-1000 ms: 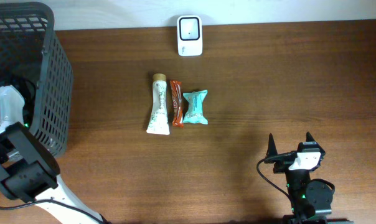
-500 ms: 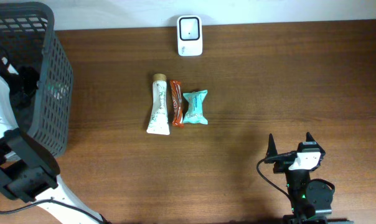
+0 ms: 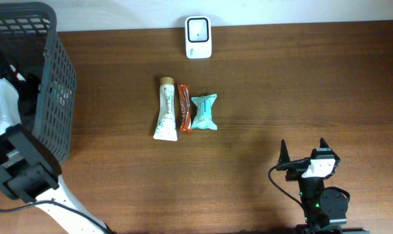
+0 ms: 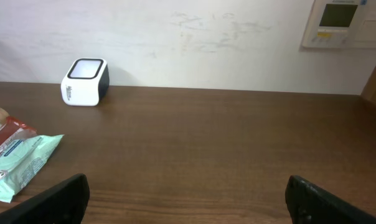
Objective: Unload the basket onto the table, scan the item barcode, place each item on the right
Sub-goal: 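Reach the left gripper into the basket and grasp the green tissue pack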
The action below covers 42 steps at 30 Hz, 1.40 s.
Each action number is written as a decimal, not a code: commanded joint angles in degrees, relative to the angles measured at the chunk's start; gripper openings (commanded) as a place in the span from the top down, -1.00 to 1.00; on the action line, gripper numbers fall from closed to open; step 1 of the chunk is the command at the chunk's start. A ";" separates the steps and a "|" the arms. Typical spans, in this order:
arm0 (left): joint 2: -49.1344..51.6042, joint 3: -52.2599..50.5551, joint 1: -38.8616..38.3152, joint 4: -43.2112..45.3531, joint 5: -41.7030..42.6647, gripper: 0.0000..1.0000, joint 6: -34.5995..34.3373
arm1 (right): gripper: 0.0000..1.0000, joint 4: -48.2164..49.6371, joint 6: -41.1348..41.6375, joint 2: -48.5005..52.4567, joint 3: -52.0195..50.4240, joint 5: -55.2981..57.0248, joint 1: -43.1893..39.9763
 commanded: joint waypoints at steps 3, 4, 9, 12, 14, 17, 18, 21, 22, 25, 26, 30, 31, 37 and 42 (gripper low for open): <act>5.57 -0.44 -1.36 1.73 1.53 -0.10 -0.96 | -0.97 -0.28 0.00 -0.22 -0.42 0.11 -0.31; 5.66 -0.44 -1.36 2.08 2.36 -0.07 -0.96 | -0.97 -0.28 0.00 -0.22 -0.42 0.11 -0.31; 5.27 0.20 -0.52 1.90 3.04 1.00 -0.96 | -0.97 -0.28 0.00 -0.22 -0.42 0.11 -0.31; 2.78 2.89 1.57 -1.20 3.06 1.00 -0.96 | -0.97 -0.28 0.00 -0.22 -0.42 0.11 -0.31; -1.75 5.99 4.28 -3.54 3.08 1.00 -0.98 | -0.97 -0.28 0.00 -0.22 -0.42 0.11 -0.31; -9.92 8.20 7.80 -3.85 3.06 1.00 -0.98 | -0.97 -0.28 0.00 -0.22 -0.42 0.11 -0.31; -13.16 8.37 8.72 -3.58 3.28 1.00 -1.20 | -0.97 -0.28 0.00 -0.22 -0.42 0.11 -0.31; -21.38 8.39 9.73 -0.92 7.78 1.00 -5.31 | -0.97 -0.28 0.00 -0.22 -0.42 0.11 -0.31; -24.81 8.39 9.68 1.88 13.18 1.00 -5.31 | -0.97 -0.28 0.00 -0.22 -0.42 0.11 -0.31; -28.63 8.37 8.85 3.21 13.20 0.44 -5.29 | -0.97 -0.28 0.00 -0.22 -0.42 0.11 -0.31; -28.65 8.35 8.31 1.31 10.93 0.27 -5.27 | -0.97 -0.28 0.00 -0.22 -0.42 0.11 -0.31; -23.65 5.44 6.36 -2.34 1.60 -0.25 -5.22 | -0.97 -0.28 0.00 -0.22 -0.42 0.11 -0.31; -21.53 5.44 6.10 -2.34 1.22 -0.25 -3.45 | -0.97 -0.28 0.00 -0.22 -0.42 0.11 -0.31; -9.05 5.44 1.68 -2.38 -5.62 -0.36 3.72 | -0.97 -0.28 0.00 -0.22 -0.42 0.11 -0.31; -1.29 5.44 -3.43 -3.69 -21.70 -0.60 3.65 | -0.97 -0.28 0.00 -0.22 -0.42 0.11 -0.31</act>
